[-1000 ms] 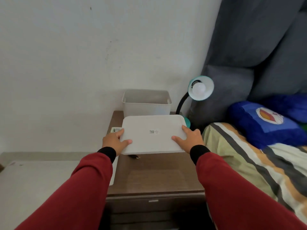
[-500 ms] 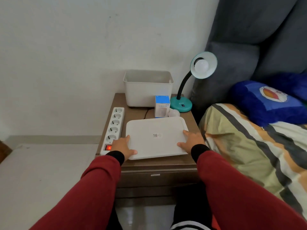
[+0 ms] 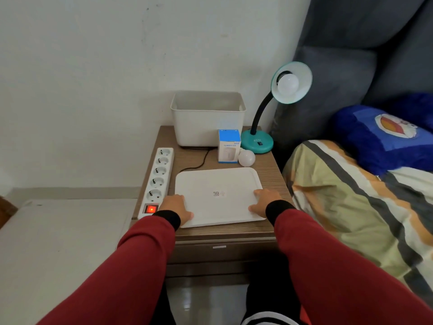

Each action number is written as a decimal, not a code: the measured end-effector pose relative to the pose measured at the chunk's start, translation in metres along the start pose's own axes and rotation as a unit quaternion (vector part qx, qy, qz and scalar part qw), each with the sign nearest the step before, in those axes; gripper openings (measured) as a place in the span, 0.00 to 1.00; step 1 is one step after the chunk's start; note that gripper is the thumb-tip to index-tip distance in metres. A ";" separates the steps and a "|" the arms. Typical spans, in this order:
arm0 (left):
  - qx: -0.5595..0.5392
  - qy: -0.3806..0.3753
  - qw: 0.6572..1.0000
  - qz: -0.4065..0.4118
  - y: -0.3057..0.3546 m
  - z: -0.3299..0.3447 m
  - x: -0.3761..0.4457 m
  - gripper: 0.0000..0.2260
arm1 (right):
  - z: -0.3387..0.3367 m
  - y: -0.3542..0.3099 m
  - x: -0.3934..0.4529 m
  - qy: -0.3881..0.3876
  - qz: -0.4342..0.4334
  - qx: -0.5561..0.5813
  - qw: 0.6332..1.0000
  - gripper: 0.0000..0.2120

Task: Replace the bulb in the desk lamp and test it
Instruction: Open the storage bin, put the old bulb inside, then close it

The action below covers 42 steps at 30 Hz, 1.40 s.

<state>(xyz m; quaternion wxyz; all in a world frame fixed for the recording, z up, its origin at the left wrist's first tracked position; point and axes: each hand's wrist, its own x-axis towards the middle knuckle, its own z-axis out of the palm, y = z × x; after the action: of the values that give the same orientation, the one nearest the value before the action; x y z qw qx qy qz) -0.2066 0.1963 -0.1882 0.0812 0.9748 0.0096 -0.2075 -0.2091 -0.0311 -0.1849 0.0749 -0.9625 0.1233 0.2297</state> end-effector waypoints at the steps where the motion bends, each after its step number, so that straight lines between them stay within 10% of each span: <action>1: 0.000 -0.002 1.000 -0.007 0.001 -0.001 0.001 0.25 | -0.002 -0.002 0.000 -0.012 -0.003 -0.011 1.000 0.26; 42: 0.070 0.089 0.992 0.045 0.071 -0.160 0.042 0.18 | -0.172 -0.028 0.009 0.111 -0.075 0.024 0.991 0.26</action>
<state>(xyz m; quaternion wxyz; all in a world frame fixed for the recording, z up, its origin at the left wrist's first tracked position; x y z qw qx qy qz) -0.0999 0.1518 -0.0499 0.0207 0.9922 -0.0419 -0.1160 -0.1205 -0.0406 -0.0346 0.1008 -0.9865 0.0642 0.1124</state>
